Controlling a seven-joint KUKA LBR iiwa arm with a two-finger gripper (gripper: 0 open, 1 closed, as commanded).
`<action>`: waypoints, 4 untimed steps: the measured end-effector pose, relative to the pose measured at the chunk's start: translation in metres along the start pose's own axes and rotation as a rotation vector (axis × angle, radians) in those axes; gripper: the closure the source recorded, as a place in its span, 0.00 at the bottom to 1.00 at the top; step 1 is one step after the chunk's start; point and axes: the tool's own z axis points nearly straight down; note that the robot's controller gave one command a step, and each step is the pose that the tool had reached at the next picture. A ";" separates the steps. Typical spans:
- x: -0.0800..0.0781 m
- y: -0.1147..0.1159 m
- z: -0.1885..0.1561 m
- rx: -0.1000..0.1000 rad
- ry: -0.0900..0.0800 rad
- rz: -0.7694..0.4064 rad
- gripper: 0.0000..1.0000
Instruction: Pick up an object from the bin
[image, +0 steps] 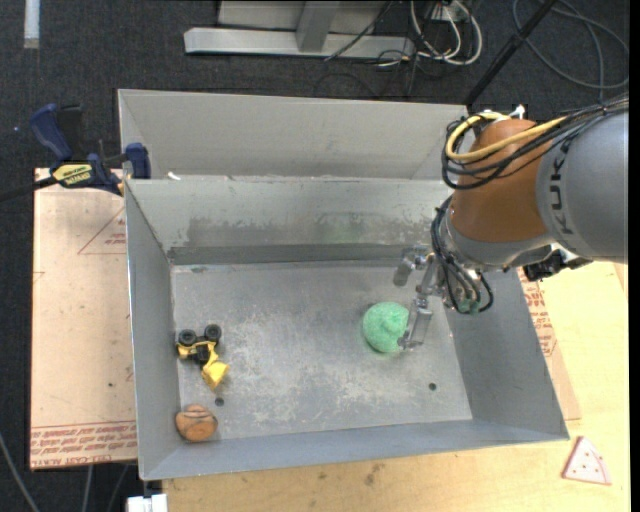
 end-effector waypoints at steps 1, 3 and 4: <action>-0.002 -0.001 0.041 0.000 -0.010 0.005 0.00; 0.011 0.005 0.071 0.001 -0.002 -0.013 1.00; 0.013 0.005 0.066 0.001 0.003 -0.012 1.00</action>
Offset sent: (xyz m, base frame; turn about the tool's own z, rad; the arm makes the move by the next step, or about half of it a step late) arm -0.0107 0.0063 -0.0707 -0.0121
